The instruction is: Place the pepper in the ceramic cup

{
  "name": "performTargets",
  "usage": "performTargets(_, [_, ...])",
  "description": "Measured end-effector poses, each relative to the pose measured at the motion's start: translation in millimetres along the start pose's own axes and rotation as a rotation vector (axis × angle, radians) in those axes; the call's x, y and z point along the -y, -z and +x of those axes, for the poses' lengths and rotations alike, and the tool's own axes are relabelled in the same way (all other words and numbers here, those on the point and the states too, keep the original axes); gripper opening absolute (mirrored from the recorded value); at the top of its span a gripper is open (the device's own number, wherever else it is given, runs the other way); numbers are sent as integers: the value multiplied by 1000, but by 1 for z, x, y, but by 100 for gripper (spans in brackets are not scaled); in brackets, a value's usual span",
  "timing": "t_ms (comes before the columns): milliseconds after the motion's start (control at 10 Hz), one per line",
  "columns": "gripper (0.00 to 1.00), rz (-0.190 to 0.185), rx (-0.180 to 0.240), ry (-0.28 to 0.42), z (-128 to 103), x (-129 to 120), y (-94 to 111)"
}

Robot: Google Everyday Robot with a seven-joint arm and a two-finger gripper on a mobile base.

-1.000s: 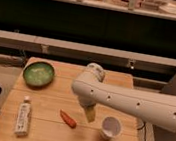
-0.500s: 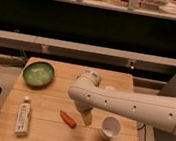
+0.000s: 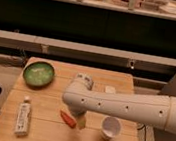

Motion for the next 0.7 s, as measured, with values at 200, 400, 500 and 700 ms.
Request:
performTargets(200, [80, 0, 18, 7, -6, 4, -3])
performTargets(400, [80, -2, 38, 21, -9, 8, -10])
performTargets(500, [80, -4, 50, 31, -9, 9, -13])
performTargets(700, [80, -8, 66, 44, -10, 9, -19])
